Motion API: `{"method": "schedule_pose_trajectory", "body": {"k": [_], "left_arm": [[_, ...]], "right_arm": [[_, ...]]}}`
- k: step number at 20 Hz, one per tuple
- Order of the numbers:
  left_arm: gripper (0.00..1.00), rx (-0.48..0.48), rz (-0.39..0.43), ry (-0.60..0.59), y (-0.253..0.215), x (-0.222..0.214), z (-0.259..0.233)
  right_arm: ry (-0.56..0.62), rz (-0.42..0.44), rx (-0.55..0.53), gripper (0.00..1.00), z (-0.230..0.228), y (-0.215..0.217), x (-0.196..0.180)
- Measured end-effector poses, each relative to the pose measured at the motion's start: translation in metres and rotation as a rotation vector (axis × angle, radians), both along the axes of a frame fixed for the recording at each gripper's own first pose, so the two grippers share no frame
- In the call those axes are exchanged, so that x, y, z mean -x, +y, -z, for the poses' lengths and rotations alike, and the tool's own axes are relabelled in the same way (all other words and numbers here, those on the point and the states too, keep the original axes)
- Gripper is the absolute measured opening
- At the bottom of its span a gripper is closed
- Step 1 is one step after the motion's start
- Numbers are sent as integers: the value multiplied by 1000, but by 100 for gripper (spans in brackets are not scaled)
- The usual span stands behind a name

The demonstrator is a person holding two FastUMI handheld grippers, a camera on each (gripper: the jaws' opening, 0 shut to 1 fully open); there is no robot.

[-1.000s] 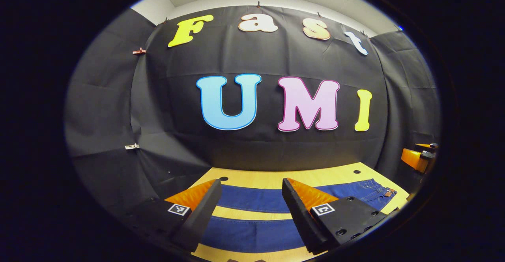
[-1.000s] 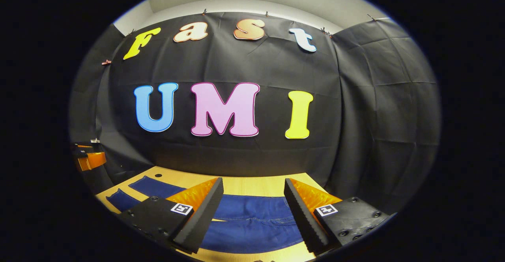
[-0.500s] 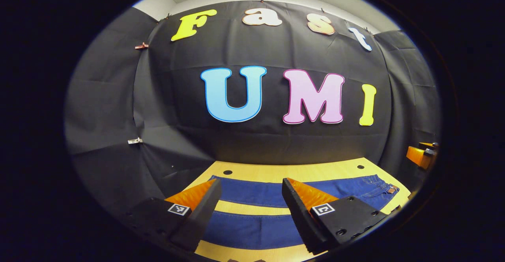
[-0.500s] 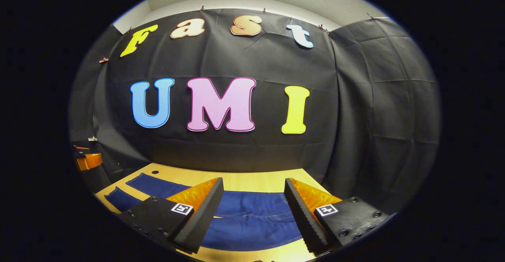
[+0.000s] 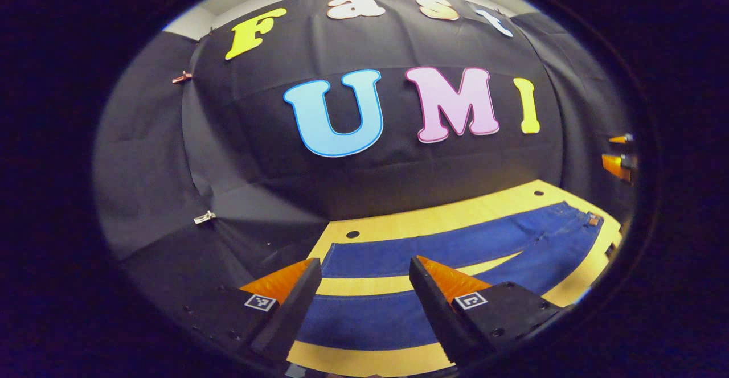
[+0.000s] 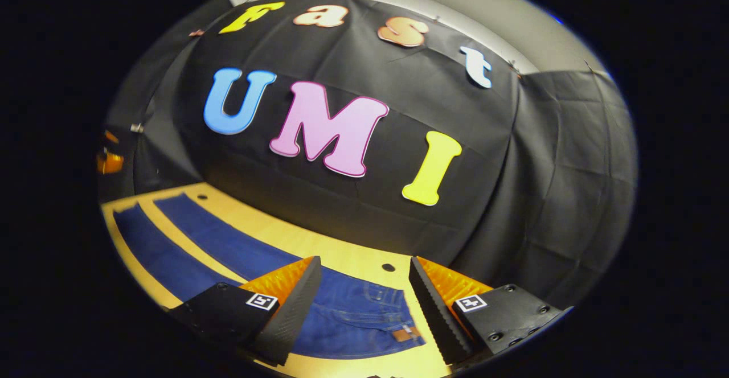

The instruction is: Grasp the waist and the cuffs of the jeans and fold them to make the two legs overlap; first hold the waist and fold one-third of the jeans toward the cuffs, then hold the cuffs and fold the remaining one-third in the same direction to finish folding.

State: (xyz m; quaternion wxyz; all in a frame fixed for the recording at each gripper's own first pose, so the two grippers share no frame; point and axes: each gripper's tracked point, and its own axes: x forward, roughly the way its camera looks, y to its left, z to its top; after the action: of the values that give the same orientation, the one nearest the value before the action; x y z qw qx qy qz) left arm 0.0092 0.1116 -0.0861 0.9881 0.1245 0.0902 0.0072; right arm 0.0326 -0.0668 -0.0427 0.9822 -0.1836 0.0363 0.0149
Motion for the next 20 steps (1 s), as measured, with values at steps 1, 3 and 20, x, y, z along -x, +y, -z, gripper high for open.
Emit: {"method": "schedule_pose_trajectory", "body": {"k": [1, 3, 20], "left_arm": [[98, -48, 14, 31, 11, -1, 15], [98, -95, 23, 93, 29, 2, 44], [98, -858, 588, 635, 129, 12, 240]], "right_arm": [[6, -14, 48, 94, 5, -9, -7], [20, -37, 137, 96, 17, -21, -16], [504, -232, 616, 97, 199, -105, -9]]}}
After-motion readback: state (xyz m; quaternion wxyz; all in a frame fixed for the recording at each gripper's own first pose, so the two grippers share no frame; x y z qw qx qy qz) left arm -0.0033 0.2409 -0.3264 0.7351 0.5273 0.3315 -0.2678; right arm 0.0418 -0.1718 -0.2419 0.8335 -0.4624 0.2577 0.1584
